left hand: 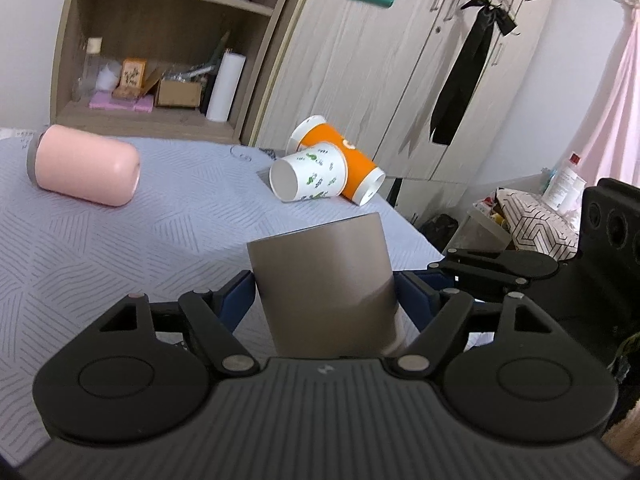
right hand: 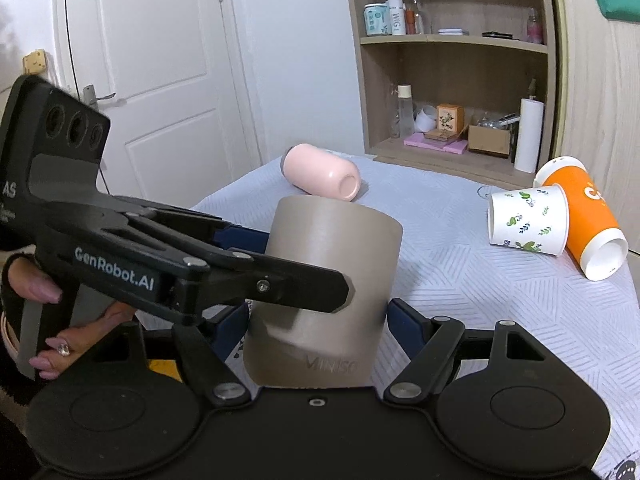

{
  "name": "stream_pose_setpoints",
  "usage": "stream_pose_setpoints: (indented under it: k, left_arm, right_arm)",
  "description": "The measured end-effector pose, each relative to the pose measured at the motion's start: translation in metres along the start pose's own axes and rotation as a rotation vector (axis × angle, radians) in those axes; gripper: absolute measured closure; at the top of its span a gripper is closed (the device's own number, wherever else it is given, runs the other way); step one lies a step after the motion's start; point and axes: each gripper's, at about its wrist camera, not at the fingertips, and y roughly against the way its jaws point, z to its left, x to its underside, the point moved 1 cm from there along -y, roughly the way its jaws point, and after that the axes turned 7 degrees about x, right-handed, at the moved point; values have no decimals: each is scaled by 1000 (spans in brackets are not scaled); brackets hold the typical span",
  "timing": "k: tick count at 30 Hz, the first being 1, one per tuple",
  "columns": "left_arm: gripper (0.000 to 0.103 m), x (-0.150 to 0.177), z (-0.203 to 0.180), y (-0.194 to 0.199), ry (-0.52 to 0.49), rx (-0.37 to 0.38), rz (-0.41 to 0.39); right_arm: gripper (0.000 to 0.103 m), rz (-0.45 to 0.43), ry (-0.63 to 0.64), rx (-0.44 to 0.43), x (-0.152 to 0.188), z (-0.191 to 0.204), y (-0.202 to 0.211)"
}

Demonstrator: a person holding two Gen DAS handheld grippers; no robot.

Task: Flip cup upright
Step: 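Rotate the held tumbler upright with the right gripper, left tool steadying it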

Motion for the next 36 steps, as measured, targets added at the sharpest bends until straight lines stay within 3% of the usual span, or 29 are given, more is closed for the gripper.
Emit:
stream_pose_setpoints:
  k: [4, 21, 26, 36]
  left_arm:
    - [26, 3, -8, 2, -49, -6, -6]
    - [27, -8, -9, -3, -54, -45, 18]
    - [27, -16, 5, -9, -32, -56, 4]
    - [27, -42, 32, -24, -79, -96, -62]
  right_arm:
    - [22, -13, 20, 23, 3, 6, 6]
    - [22, -31, 41, 9, 2, 5, 1]
    - [22, -32, 12, -5, -8, 0, -13]
    - [24, -71, 21, 33, -35, -7, -58]
